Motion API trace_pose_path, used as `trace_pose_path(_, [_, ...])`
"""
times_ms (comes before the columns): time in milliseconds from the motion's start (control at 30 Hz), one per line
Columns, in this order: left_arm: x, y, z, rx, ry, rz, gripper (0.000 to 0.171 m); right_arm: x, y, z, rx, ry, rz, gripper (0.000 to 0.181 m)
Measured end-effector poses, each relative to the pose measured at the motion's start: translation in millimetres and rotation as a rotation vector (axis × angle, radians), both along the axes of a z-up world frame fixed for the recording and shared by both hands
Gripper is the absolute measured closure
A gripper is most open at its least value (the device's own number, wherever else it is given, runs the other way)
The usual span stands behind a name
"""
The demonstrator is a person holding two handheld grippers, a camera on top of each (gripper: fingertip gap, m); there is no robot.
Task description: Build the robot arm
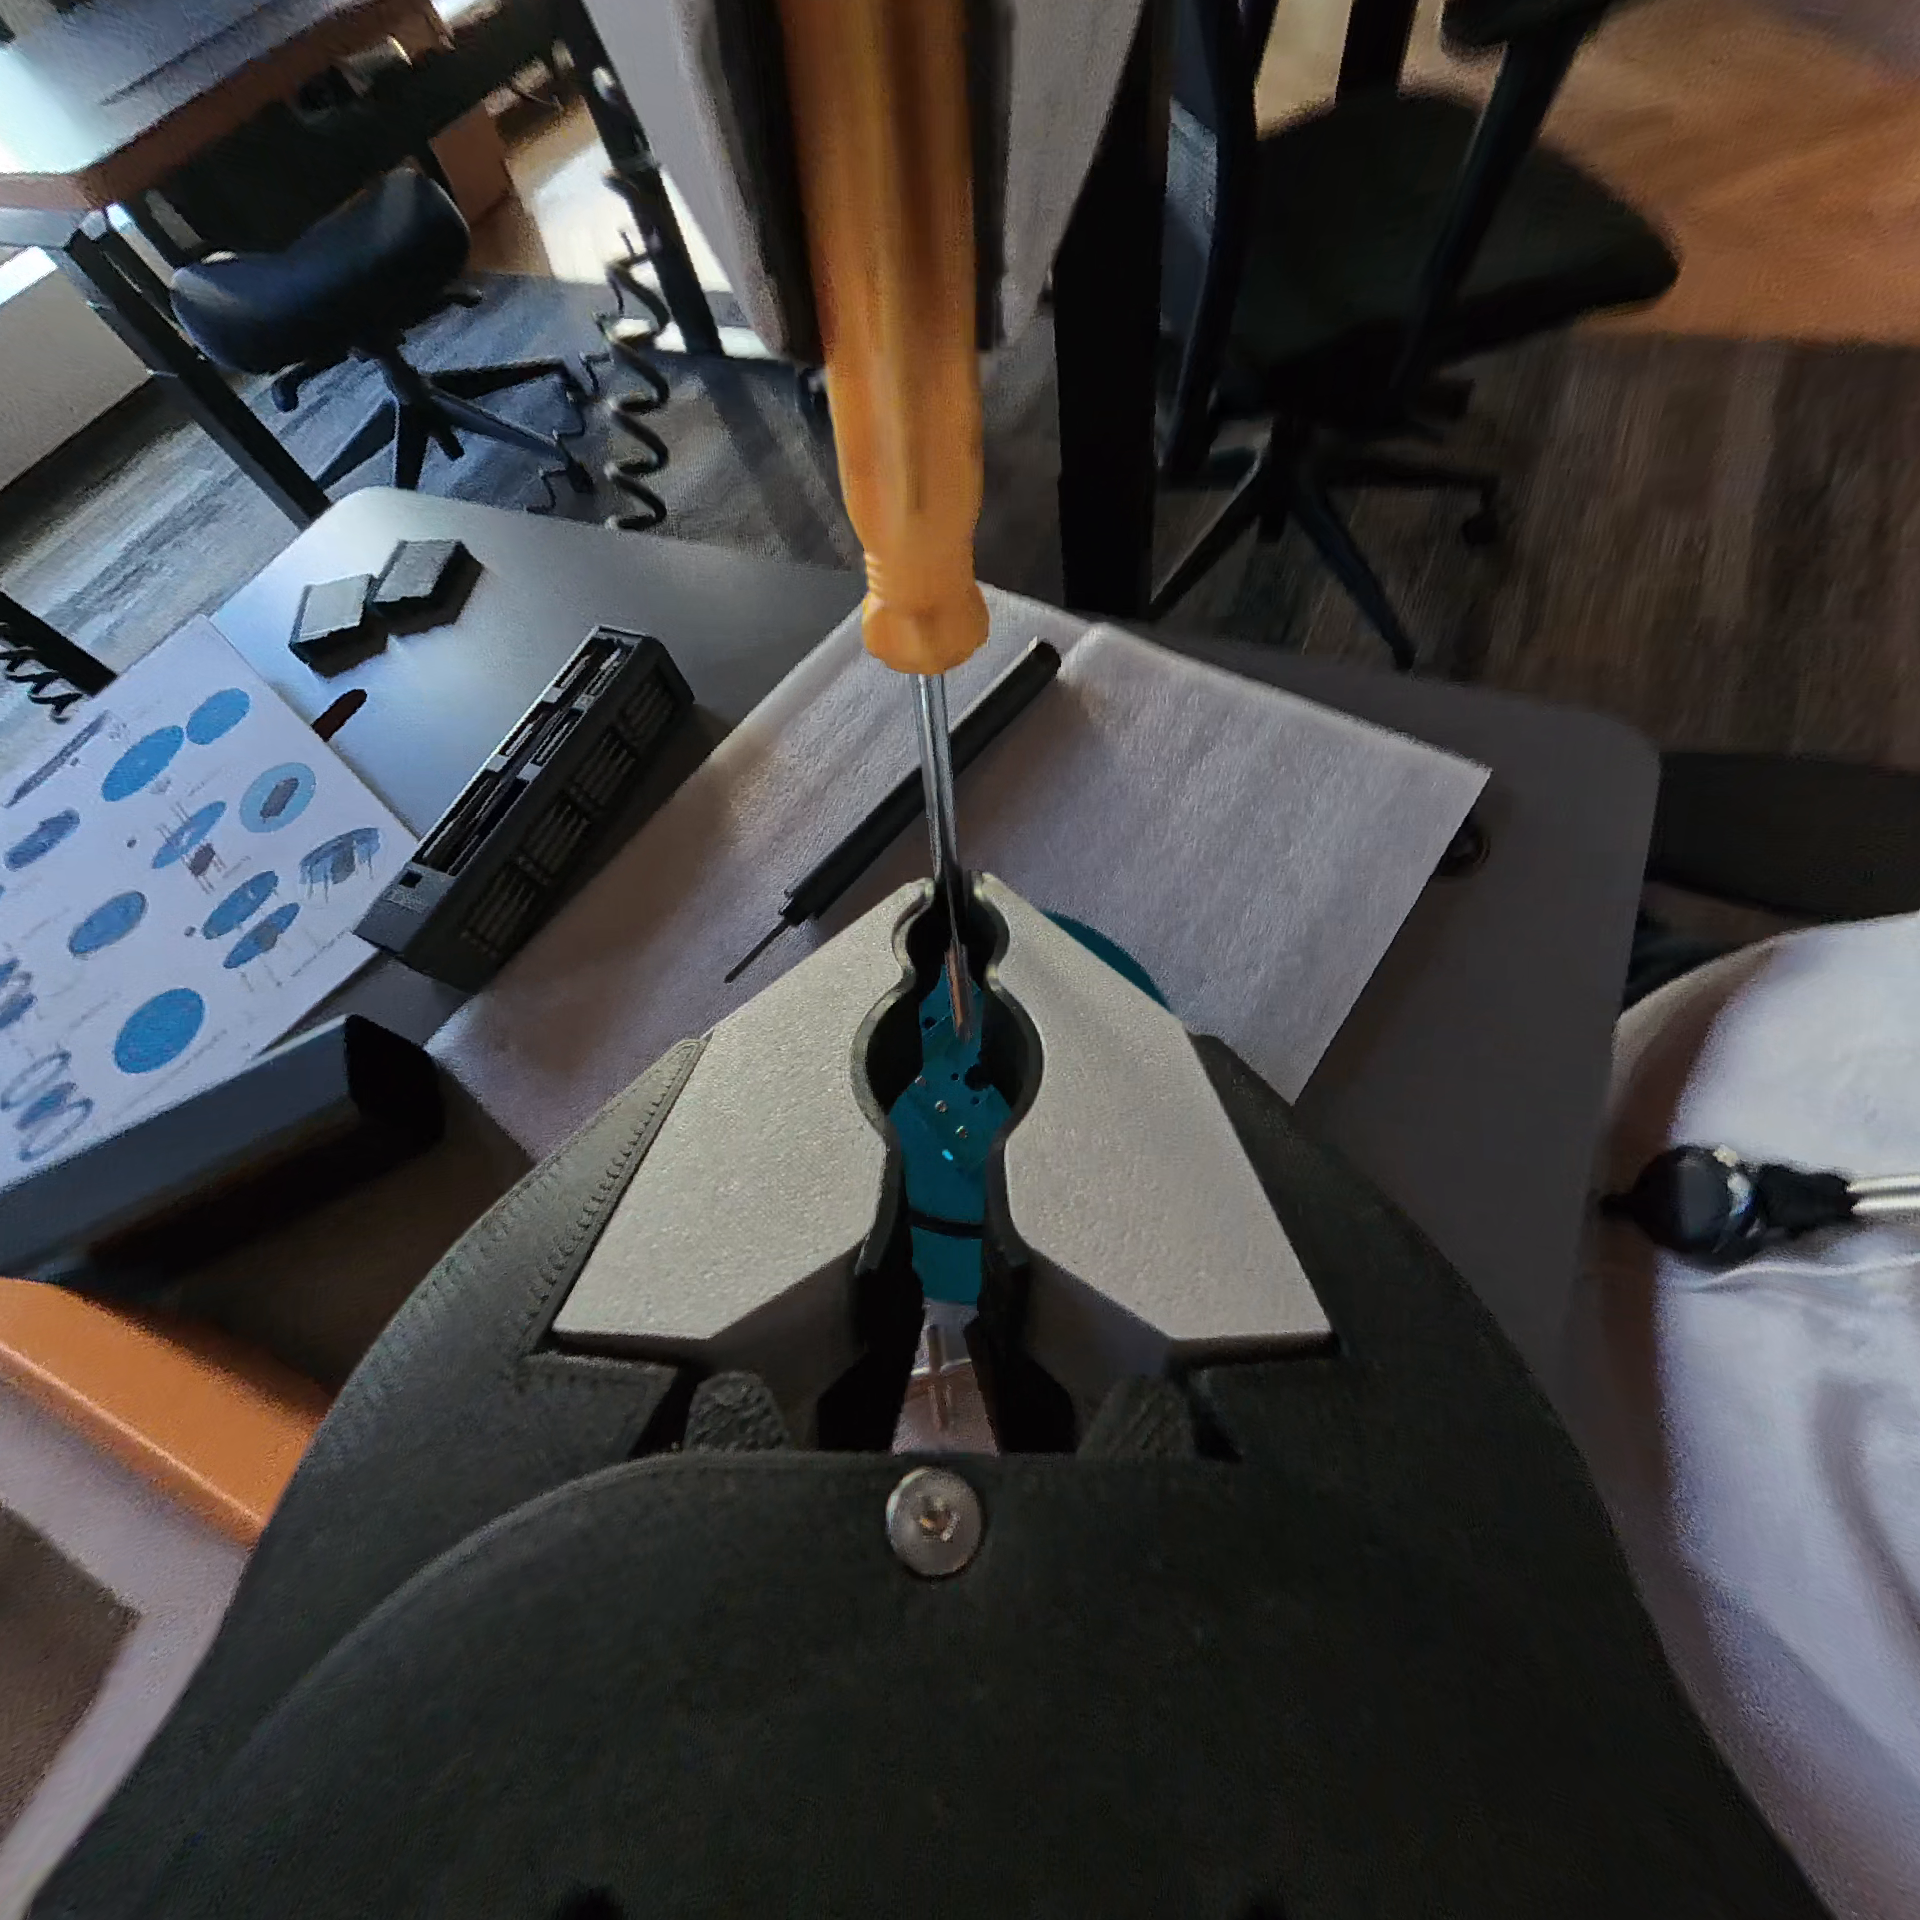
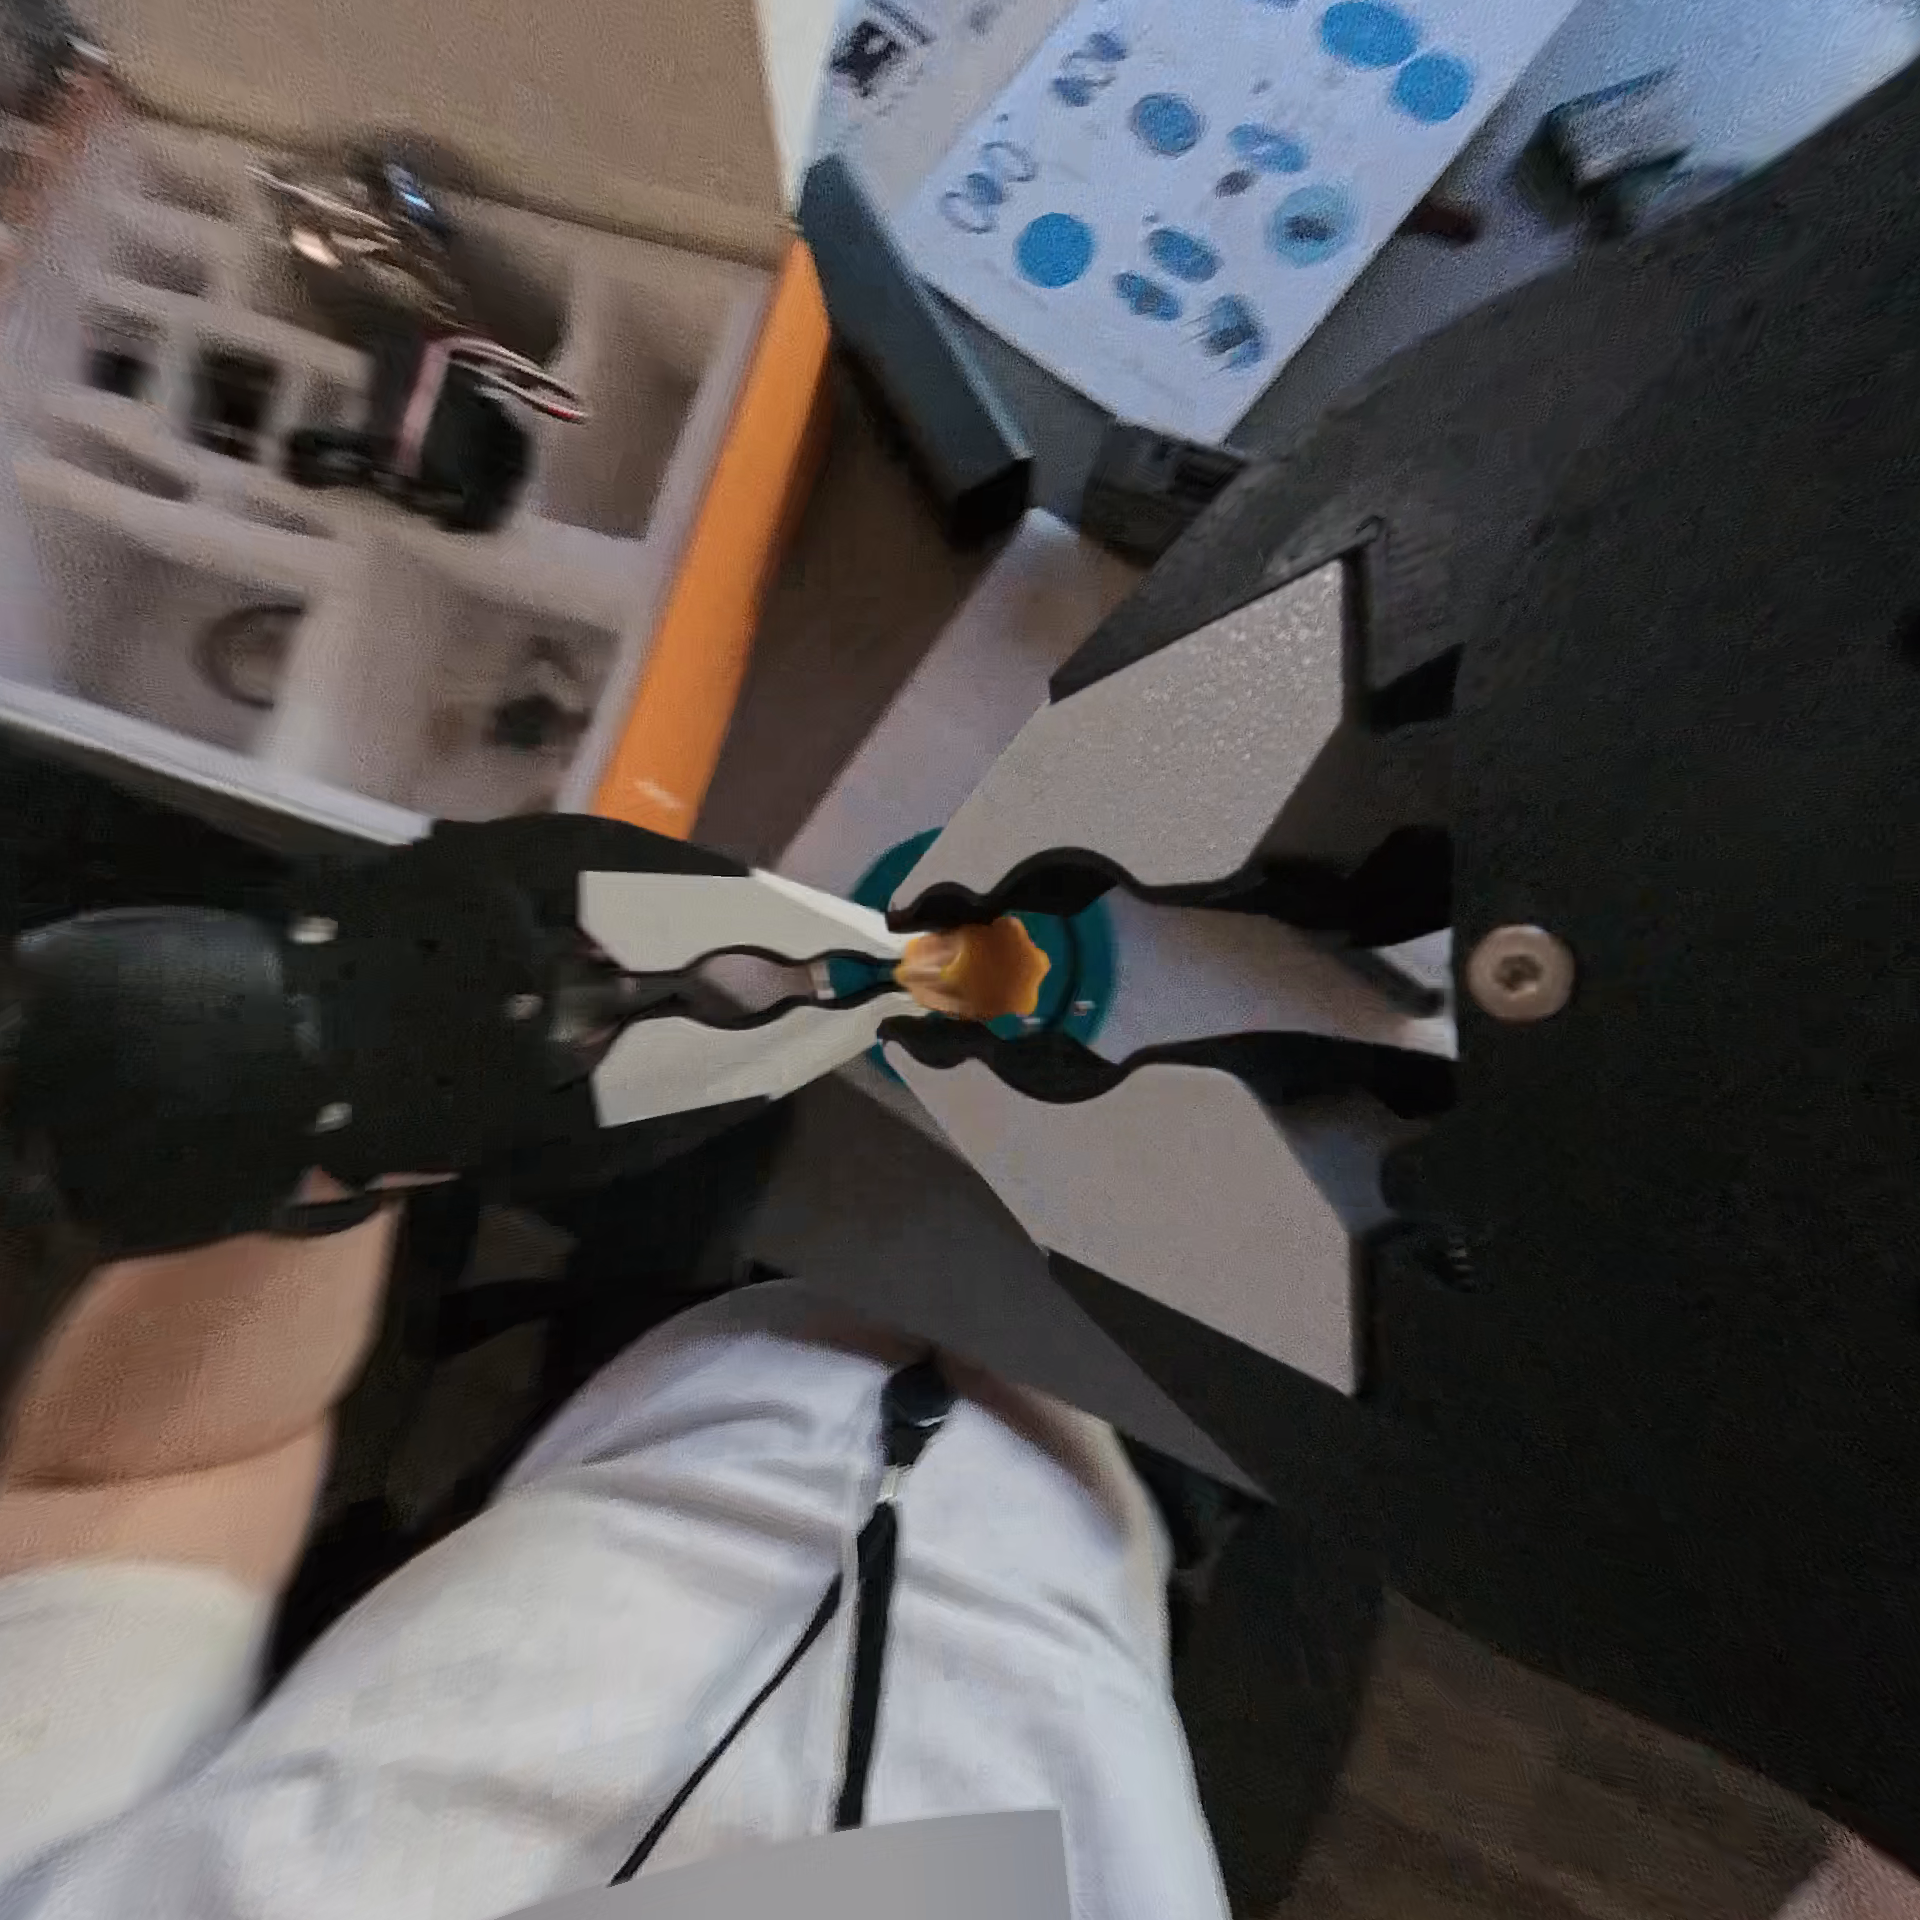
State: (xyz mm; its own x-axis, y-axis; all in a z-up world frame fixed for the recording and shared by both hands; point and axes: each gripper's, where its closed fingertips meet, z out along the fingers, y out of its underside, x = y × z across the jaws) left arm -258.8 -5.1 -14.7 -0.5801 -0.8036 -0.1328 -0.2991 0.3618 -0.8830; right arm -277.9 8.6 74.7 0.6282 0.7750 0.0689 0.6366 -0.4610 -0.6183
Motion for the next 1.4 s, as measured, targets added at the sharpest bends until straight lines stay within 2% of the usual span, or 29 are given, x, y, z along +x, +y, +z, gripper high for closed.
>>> trace_pose_path(133, [-13.9,10.7,19.8,-0.26,-0.07,0.04,0.17,-19.2,33.0,27.4,0.203,0.463,-0.066,0.165])
trace_pose_path(167, [-16.4,13.8,20.0,-0.287,-0.078,0.057,0.17,-22.2,35.5,27.4,0.228,0.562,-0.068,0.158])
trace_pose_path(233, [-20.0,18.1,17.6,-0.314,-0.087,0.084,0.17,-22.9,39.7,21.8,0.272,0.697,-0.085,0.158])
trace_pose_path(267, [-21.3,19.3,15.5,-0.325,-0.083,0.092,0.17,-21.8,41.6,17.5,0.289,0.727,-0.095,0.165])
trace_pose_path(333, [-21.6,21.7,8.9,-0.332,-0.063,0.104,0.17,-19.1,44.2,11.1,0.315,0.772,-0.109,0.165])
trace_pose_path(367, [-21.0,23.1,5.3,-0.326,-0.056,0.109,0.17,-18.8,44.8,8.1,0.316,0.783,-0.106,0.165])
trace_pose_path(433, [-18.4,27.1,-2.5,-0.295,-0.042,0.126,0.17,-18.4,49.5,2.3,0.314,0.772,-0.123,0.15])
trace_pose_path(467, [-17.3,27.8,-5.8,-0.282,-0.037,0.128,0.17,-18.8,50.1,0.2,0.309,0.757,-0.116,0.164])
trace_pose_path(567, [-13.9,30.9,-17.5,-0.225,-0.026,0.149,0.17,-22.2,54.5,-12.4,0.298,0.675,-0.113,0.164])
trace_pose_path(633, [-12.7,41.5,-29.1,-0.101,-0.032,0.201,0.169,-23.4,60.1,-23.4,0.305,0.621,-0.124,0.164])
trace_pose_path(667, [-12.9,48.1,-31.7,-0.034,-0.05,0.231,0.164,-24.1,61.8,-28.2,0.307,0.609,-0.122,0.165])
trace_pose_path(700, [-13.1,52.8,-30.6,0.017,-0.08,0.252,0.143,-24.8,62.9,-32.6,0.298,0.61,-0.122,0.165])
trace_pose_path(733, [-13.6,55.0,-28.2,0.049,-0.104,0.26,0.129,-24.8,64.8,-38.0,0.289,0.608,-0.124,0.165])
trace_pose_path(767, [-13.9,54.7,-25.7,0.062,-0.115,0.254,0.125,-24.3,66.7,-42.4,0.284,0.605,-0.128,0.165])
trace_pose_path(833, [-12.9,51.2,-22.8,0.058,-0.109,0.227,0.13,-22.8,70.2,-47.4,0.284,0.601,-0.136,0.165])
trace_pose_path(967, [-10.0,47.9,-16.8,0.026,-0.078,0.165,0.13,-20.0,73.2,-51.6,0.29,0.581,-0.148,0.165])
trace_pose_path(1100, [-1.2,49.4,-13.9,-0.004,-0.066,0.167,0.155,-17.0,74.6,-57.3,0.289,0.566,-0.155,0.165])
trace_pose_path(1400, [-0.4,52.8,-22.6,0.002,-0.068,0.184,0.156,-16.7,74.0,-65.2,0.281,0.586,-0.136,0.165])
